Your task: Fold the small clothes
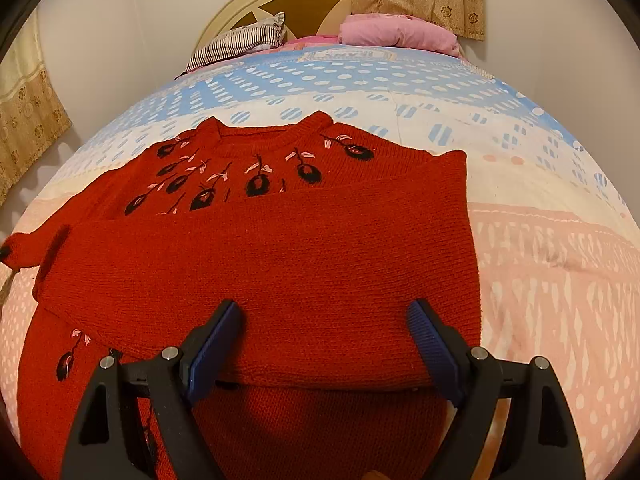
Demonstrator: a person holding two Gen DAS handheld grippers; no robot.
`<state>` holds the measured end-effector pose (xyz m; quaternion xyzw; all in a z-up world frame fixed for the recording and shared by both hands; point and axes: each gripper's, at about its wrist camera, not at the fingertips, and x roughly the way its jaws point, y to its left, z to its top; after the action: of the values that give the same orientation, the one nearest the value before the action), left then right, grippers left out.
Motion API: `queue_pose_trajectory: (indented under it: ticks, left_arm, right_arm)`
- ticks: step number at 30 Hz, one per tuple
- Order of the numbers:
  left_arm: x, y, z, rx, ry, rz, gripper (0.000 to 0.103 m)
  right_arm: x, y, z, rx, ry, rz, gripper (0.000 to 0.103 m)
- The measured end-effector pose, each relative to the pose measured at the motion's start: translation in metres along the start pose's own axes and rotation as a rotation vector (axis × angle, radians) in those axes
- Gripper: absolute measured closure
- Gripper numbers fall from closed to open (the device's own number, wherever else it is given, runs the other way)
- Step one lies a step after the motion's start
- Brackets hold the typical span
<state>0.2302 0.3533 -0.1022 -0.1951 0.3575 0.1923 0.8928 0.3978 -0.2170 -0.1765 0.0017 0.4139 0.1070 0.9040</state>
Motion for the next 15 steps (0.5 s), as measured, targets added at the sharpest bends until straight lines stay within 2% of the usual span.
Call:
queue_pose_trajectory:
  ticks: [3,8,15]
  left_arm:
    - [-0.016,-0.014,0.009,0.008,-0.031,-0.018,0.088]
    - [-0.044,-0.048,0.021,0.055,-0.071,-0.097,0.088]
    - [-0.062,-0.086,0.027,0.097,-0.077,-0.183,0.088]
  right_arm:
    - [0.0,0.0,0.0,0.0,0.0,0.0,0.017]
    - [0.0,0.0,0.0,-0.001,0.0,0.0,0.017]
    - [-0.001,0.0,0.001,0.004,0.001,0.008,0.017]
